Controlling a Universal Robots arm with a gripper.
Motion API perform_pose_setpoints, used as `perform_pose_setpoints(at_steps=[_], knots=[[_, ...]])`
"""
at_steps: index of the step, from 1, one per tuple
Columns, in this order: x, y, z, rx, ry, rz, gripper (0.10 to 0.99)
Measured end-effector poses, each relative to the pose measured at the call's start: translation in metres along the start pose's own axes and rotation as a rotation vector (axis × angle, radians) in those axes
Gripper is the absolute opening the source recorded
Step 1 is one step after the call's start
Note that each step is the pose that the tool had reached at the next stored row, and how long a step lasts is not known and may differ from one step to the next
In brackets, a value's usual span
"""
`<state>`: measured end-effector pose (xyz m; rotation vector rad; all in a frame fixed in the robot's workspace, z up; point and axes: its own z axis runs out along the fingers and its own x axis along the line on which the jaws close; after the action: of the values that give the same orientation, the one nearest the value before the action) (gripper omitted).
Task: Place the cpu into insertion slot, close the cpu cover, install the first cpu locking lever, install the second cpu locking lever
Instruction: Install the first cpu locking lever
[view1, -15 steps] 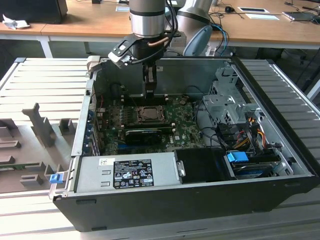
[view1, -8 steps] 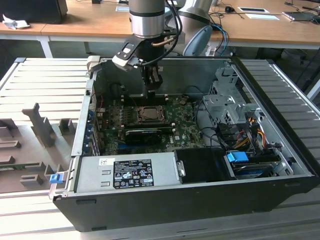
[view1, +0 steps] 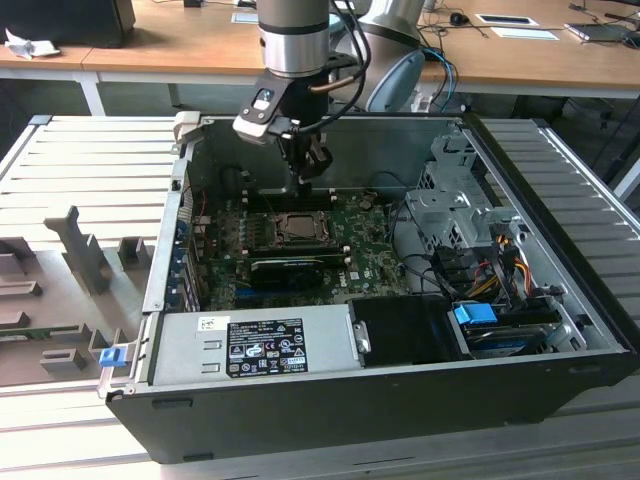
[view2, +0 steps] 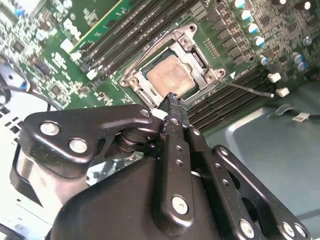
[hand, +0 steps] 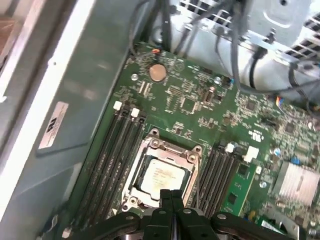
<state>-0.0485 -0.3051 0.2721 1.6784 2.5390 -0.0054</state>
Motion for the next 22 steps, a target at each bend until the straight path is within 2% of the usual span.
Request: perform_pose_setpoints(at_steps=[13, 22], knots=[[0.0000, 0.0001, 0.0010, -0.036, 0.0222, -0.433, 0.106], [0.0001, 0.0001, 0.0013, -0.053, 0.0322, -0.627, 0.106]])
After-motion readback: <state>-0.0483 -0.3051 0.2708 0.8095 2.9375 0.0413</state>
